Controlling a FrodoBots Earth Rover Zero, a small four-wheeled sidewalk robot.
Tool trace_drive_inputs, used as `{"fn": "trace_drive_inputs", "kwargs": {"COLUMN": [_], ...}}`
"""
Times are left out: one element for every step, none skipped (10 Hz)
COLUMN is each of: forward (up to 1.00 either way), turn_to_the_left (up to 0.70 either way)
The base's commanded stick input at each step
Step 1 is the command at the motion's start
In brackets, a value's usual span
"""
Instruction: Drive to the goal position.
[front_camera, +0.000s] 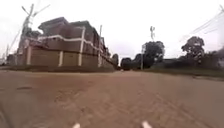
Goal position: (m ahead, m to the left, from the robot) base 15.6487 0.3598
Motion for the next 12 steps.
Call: {"fn": "trace_drive_inputs", "kwargs": {"forward": [0.7,0.7,0.7,0.7,0.7,0.7,0.7,0.7,0.7,0.7,0.7,0.7], "turn_to_the_left": [-0.35,-0.35,-0.33,-0.3,0.03,0.06,0.07,0.04,0.0,0.0,0.0,-0.04]}}
